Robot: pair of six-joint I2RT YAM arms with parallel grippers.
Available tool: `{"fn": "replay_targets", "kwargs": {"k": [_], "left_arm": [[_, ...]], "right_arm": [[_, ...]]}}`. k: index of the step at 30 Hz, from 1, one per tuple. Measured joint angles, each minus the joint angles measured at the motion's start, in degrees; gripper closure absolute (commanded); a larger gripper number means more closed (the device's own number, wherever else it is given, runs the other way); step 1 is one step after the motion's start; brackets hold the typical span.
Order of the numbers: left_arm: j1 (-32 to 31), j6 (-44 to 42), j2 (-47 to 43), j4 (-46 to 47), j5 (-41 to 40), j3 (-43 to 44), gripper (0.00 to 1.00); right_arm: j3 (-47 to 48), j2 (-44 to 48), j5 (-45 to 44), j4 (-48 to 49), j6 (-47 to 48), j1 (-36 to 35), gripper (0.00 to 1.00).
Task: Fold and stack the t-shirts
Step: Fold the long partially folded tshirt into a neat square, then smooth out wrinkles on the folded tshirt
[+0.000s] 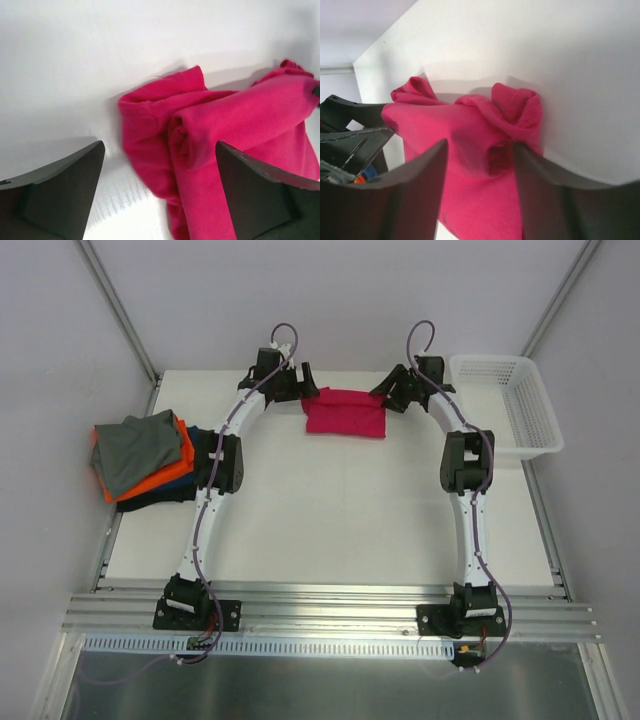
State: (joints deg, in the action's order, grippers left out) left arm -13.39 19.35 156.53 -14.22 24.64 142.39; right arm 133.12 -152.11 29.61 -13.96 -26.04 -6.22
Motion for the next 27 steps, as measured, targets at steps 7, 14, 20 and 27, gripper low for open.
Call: {"fn": "replay_targets", "kwargs": {"k": [7,14,20,27], "left_arm": [[-0.35,-2.45,-4.81,-0.72,-6.4,-3.21,0.01],[-1.73,-3.56,-19.47,-4.04,-8.37,-13.62,0.01],[-2.71,-3.69,-28.94,-5.35,-8.02,-17.84,0.04],[-2.8,-3.52,-30.45,-6.36,-3.74,-23.06,0.1]], "right_arm": [[-3.54,4.17,-1.55,-0.11,0.22,0.94,0.35],[-11.26,18.16,-1.95,-1.64,1.11,1.18,0.39],[-13.2,25.16,-1.66,-1.31,0.87,-0.26,0.39],[-12.24,19.21,-1.2,-1.27,-1.36,-3.78,0.39]]}}
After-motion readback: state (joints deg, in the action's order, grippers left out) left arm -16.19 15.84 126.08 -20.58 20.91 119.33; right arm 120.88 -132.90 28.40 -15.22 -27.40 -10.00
